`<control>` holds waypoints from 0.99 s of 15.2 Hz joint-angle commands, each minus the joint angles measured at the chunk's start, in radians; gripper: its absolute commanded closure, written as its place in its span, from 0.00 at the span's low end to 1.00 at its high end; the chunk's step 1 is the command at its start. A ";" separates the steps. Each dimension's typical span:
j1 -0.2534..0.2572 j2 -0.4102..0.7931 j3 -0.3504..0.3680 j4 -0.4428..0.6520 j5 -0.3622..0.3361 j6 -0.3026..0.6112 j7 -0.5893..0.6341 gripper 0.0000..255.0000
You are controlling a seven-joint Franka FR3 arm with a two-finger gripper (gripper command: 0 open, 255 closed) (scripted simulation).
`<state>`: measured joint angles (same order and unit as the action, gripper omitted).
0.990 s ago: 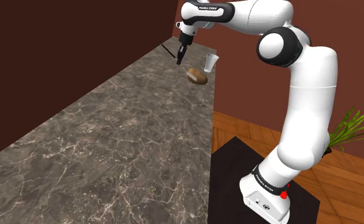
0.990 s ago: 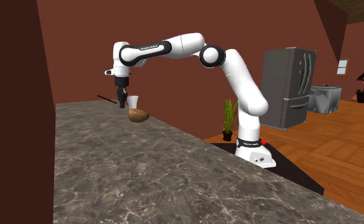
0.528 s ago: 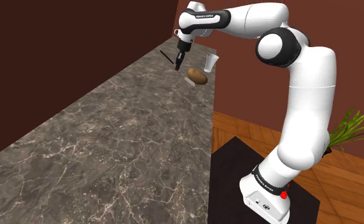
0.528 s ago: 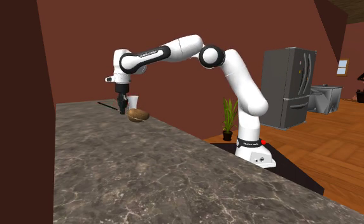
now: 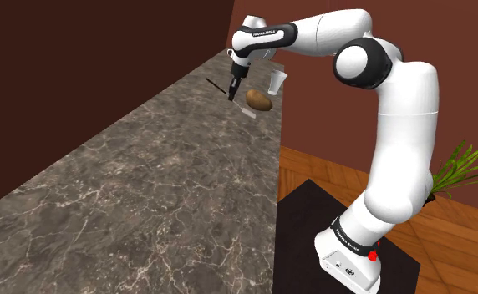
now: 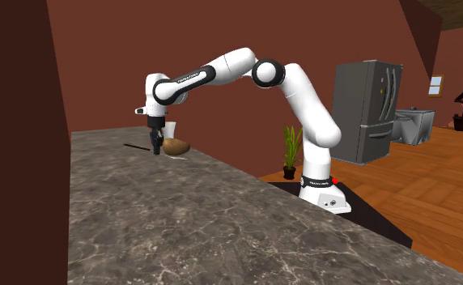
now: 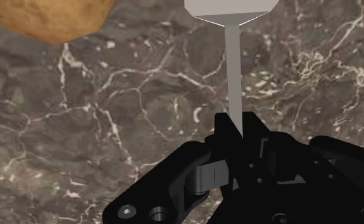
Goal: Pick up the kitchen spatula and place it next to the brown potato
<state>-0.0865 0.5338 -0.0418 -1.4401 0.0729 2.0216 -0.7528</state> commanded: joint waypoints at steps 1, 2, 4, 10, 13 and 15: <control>0.001 0.007 0.000 -0.014 0.001 0.022 -0.001 1.00; 0.000 0.012 0.001 -0.020 0.001 0.033 -0.001 1.00; 0.000 0.021 0.001 -0.033 0.002 0.055 -0.003 1.00; 0.000 0.030 0.001 -0.045 0.003 0.075 -0.004 1.00; 0.000 0.030 0.002 -0.045 0.003 0.075 -0.004 1.00; 0.000 0.030 0.002 -0.045 0.003 0.075 -0.004 0.00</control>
<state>-0.0861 0.5636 -0.0403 -1.4846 0.0759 2.0963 -0.7566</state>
